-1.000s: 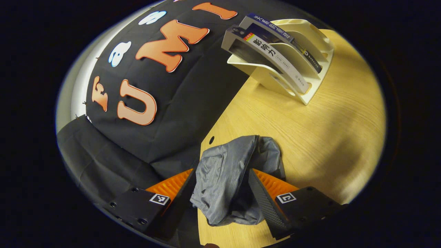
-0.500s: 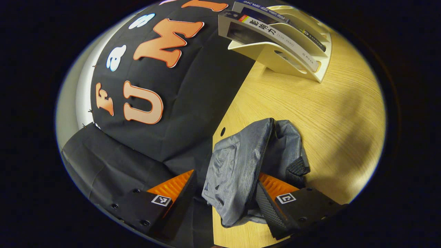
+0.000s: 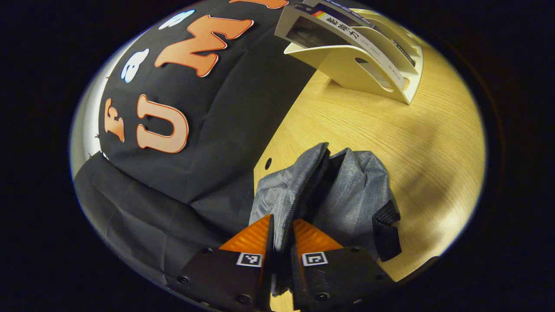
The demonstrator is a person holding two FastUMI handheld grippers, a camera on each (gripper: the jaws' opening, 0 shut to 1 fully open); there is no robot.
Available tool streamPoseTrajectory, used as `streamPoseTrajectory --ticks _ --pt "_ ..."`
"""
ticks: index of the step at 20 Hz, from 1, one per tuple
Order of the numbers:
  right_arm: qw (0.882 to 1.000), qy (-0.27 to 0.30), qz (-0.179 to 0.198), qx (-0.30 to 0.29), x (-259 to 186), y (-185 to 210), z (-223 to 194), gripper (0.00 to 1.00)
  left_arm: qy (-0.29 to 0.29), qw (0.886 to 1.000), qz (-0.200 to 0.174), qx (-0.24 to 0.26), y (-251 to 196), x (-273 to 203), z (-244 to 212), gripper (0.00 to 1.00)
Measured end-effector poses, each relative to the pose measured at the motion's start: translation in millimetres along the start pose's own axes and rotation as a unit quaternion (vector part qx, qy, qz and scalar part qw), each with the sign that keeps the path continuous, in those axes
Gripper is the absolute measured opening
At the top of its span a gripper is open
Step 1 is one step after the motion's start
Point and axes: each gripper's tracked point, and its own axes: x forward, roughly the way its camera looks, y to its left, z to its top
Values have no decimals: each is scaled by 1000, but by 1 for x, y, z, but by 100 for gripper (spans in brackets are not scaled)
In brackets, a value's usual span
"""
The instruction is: Open the schoolbag, grab two books from the bookshelf and put them into the schoolbag.
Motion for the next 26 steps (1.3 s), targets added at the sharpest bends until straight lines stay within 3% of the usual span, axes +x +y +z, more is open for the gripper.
streamPoseTrajectory --ticks 3,11,19,26 --pt "1000 7 -9 -5 3 10 -1 95 -5 999 -36 -19 6 -3 1 8" --pt "999 42 -21 -25 20 73 5 95 -42 984 -147 -86 62 -6 8 7" --pt "994 102 -16 -29 40 146 11 95 -77 955 -251 -136 110 0 8 7" --pt "977 213 -12 -22 49 192 -6 96 -78 916 -357 -166 137 7 10 7"
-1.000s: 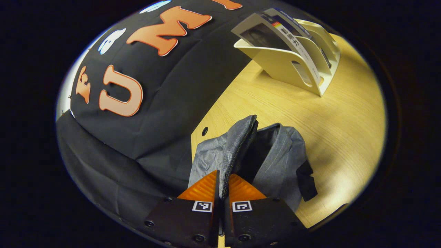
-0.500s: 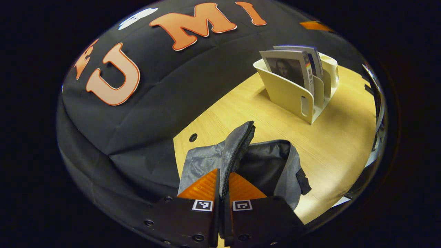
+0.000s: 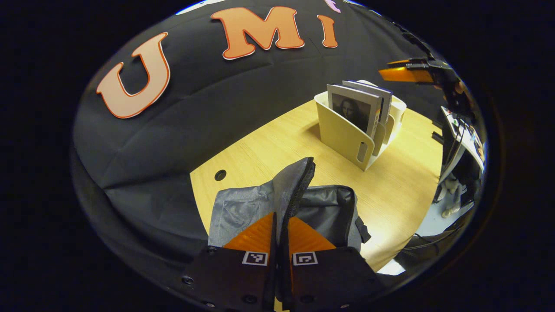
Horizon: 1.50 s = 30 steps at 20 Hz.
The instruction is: Open the schoolbag, grab two books from the bookshelf and put them into the schoolbag.
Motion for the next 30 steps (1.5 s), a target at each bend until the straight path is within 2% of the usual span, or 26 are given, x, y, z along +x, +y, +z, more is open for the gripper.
streamPoseTrajectory --ticks 5,11,13,14,16,22,23,25,26,28,30 --pt "996 89 25 13 6 30 1 96 18 997 -67 -29 14 -7 10 7" --pt "980 189 66 -1 43 54 -6 96 52 991 -110 -49 16 -6 17 7" --pt "972 223 74 12 56 53 -8 97 61 991 -111 -40 18 -4 17 7" --pt "968 240 78 21 65 55 -10 97 65 991 -110 -35 18 -4 19 11" --pt "958 272 83 28 79 56 -19 96 74 991 -107 -29 19 -3 19 7" --pt "936 346 68 8 117 53 -48 93 95 990 -101 -32 15 -1 20 7" --pt "934 351 68 11 122 53 -50 91 98 990 -101 -33 15 0 20 7" --pt "930 359 67 25 130 56 -52 79 103 989 -100 -38 16 1 19 7" --pt "928 365 68 32 133 57 -53 70 105 989 -99 -40 17 1 18 7" --pt "924 375 58 45 136 55 -56 63 108 988 -98 -44 17 2 17 7" --pt "922 379 52 67 136 56 -56 40 108 988 -98 -45 15 1 16 7"
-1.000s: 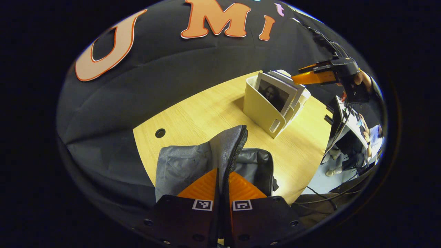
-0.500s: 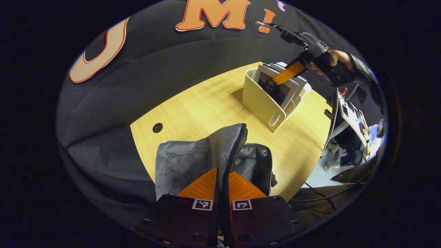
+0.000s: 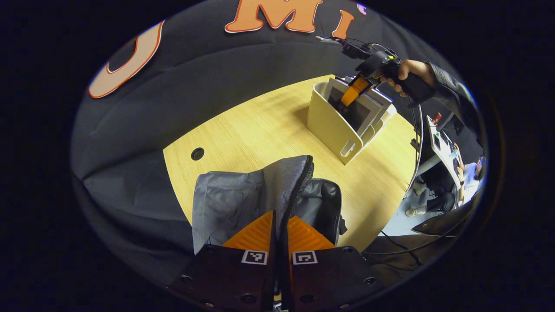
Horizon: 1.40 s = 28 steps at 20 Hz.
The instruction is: Open the schoolbag, grab two books from the bookshelf and put them into the schoolbag.
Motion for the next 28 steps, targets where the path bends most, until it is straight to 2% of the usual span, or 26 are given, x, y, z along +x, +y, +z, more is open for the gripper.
streamPoseTrajectory --ticks 3,4,5,10,16,23,28 --pt "1000 3 1 19 -4 -2 -5 37 2 1000 -2 4 -1 2 -3 7" --pt "1000 1 3 23 -8 -4 -7 43 3 1000 -3 3 -1 3 -3 7" --pt "1000 1 4 26 -12 -5 -9 37 3 1000 -5 2 -1 3 -4 7" --pt "1000 -13 7 25 -43 -5 -28 35 2 1000 -13 4 -2 7 -8 7" --pt "999 -30 19 37 -84 -6 -74 35 4 1000 -21 3 -1 11 -15 7" --pt "995 -58 22 79 -123 -12 -128 35 7 999 -34 25 -3 14 -25 7" --pt "991 -72 43 107 -149 -6 -158 35 8 999 -41 30 -3 16 -28 7"
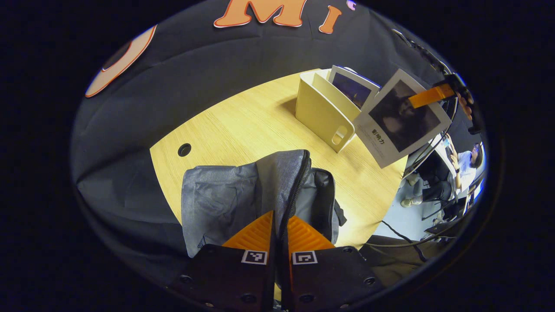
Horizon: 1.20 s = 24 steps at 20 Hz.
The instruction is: Open the schoolbag, grab two books from the bookshelf and put them into the schoolbag.
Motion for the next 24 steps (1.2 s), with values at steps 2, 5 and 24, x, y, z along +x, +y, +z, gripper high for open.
streamPoseTrajectory --ticks 2,5,24 --pt "1000 -9 8 7 -11 2 -6 35 0 1000 -2 1 0 0 0 7" --pt "999 -26 32 18 -25 13 -14 34 2 1000 -5 1 -1 0 -1 7" --pt "953 -9 240 184 22 133 -58 32 -1 1000 6 -12 8 -9 5 7"
